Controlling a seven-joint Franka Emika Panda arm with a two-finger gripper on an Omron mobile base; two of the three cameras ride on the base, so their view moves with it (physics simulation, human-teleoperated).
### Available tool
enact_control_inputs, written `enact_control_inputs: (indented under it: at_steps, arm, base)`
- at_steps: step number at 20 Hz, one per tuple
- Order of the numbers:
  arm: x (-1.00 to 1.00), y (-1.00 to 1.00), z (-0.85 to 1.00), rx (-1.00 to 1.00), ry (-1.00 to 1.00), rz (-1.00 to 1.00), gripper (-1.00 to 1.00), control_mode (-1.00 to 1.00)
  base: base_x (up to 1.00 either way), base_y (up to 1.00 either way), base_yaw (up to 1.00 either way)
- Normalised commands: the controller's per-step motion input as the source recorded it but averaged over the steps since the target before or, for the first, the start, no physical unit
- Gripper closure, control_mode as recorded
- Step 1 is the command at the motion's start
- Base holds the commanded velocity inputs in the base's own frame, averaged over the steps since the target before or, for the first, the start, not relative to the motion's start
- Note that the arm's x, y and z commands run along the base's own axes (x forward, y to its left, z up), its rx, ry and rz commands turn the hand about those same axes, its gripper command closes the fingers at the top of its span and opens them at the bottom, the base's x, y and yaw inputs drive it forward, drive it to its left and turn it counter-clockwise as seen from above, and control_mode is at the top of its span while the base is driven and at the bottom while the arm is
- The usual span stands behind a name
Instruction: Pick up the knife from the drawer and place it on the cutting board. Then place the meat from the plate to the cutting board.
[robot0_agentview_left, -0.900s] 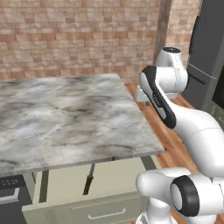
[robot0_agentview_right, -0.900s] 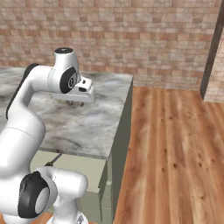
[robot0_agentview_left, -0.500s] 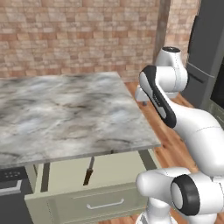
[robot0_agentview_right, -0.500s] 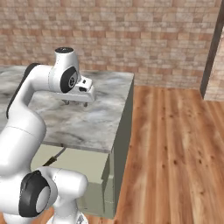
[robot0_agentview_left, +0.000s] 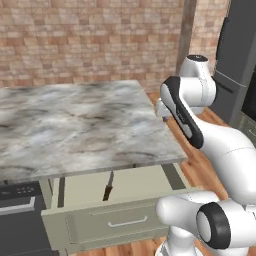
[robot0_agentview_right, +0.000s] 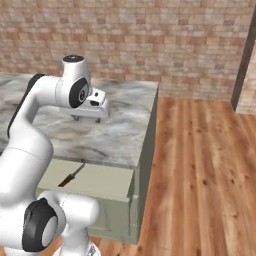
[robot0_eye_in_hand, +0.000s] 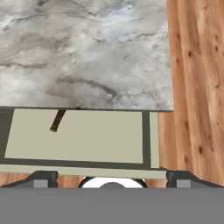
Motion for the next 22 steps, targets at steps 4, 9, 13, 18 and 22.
enact_control_inputs:
  at_steps: [4,9,13,18,22]
  arm:
    - [0.0,0.0,0.0,0.0,0.0,0.0,-1.0,1.0]
    - [0.0,0.0,0.0,0.0,0.0,0.0,-1.0,1.0]
    - [0.0,0.0,0.0,0.0,0.0,0.0,-1.0,1.0]
    - [-0.16,0.05,-0.16,-0.02,0.0,0.0,-1.0,-1.0]
    - [-0.51,0.39,-0.56,-0.08,0.0,0.0,-1.0,-1.0]
  base:
    - [0.0,0.55,0.0]
    - [0.0,0.39,0.0]
    - [-0.01,0.24,0.0]
    - [-0.01,0.01,0.0]
    - [0.0,0.0,0.0]
